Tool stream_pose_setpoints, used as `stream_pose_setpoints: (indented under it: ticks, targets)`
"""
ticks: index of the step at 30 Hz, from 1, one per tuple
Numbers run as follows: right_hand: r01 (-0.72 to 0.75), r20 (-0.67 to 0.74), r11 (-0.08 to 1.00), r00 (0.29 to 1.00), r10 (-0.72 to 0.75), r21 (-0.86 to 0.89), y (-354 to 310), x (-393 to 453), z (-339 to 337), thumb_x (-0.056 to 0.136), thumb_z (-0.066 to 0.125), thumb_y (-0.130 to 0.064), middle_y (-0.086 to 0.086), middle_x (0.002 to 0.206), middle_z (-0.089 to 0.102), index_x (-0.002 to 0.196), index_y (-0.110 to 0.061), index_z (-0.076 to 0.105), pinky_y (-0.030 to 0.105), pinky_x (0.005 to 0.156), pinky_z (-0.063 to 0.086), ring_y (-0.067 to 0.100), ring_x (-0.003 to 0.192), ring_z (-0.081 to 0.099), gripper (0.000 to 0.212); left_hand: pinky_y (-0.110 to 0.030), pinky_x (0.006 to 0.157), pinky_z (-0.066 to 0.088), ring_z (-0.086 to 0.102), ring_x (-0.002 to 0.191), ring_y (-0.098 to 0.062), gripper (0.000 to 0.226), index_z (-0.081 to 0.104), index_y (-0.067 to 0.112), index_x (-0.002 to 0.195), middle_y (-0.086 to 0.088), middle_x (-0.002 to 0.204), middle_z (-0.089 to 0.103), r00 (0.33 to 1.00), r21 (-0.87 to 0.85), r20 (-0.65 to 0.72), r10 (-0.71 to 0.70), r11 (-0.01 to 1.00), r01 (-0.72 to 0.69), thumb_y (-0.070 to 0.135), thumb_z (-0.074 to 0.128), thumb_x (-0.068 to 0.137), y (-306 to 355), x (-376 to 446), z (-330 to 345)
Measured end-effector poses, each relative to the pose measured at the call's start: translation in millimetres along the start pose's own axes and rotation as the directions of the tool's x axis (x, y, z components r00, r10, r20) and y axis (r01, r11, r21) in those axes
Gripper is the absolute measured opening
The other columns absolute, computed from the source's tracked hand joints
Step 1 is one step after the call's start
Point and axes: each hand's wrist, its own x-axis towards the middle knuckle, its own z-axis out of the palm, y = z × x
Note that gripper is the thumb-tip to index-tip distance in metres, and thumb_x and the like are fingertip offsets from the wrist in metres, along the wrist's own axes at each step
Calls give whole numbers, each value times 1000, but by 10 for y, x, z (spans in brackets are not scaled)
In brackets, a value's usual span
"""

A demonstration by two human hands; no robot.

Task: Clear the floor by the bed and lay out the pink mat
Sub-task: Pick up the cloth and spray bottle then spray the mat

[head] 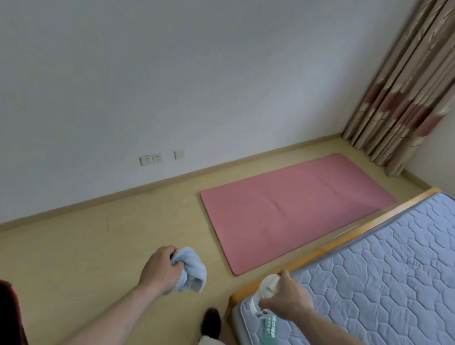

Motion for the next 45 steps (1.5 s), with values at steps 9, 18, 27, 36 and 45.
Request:
stream_pose_setpoints:
  ticks: [9,18,27,36,45]
  targets:
    - [-42,59,999,997,42,1,-982,1495,-365,51,74,-59,-6,107,61,120,-26,43,36,84,59,19,97,64,83,-25,55,39,58,70,-11,13,56,20,74,6,82,60,1000,16,-13,-22,1000,23,18,56,87,-13,1759,-505]
    - [42,59,999,997,-40,-26,-2224,2867,-929,55,74,-55,-5,111,63,134,-24,41,38,85,60,20,97,67,91,-24,56,38,58,73,-7,11,57,25,76,8,86,61,997,-1,-61,-39,999,39,20,58,86,23,3297,-1017]
    - [-6,-3,1000,1000,6,-1,-3488,4093,-1263,55,78,-55,-4,112,57,134,-25,43,37,76,60,20,90,65,90,-22,56,39,60,74,-6,10,57,29,78,9,87,62,999,23,50,-1,1000,0,25,57,87,-55,5219,-1471]
    - [-217,-42,964,973,226,156,-4229,4752,-1514,59,78,-57,-6,108,52,134,-26,42,34,73,52,22,92,63,89,-28,62,50,62,71,-10,9,62,17,85,8,79,62,953,162,284,104,974,-155,21,54,86,209,6981,-1759]
    - [-388,-31,878,911,412,282,-3927,5440,-1853,53,76,-58,-7,105,59,128,-27,44,33,75,53,20,91,63,87,-23,58,41,60,72,-9,10,57,23,83,8,81,63,889,249,424,172,922,-297,20,52,91,1187,8189,-1390]
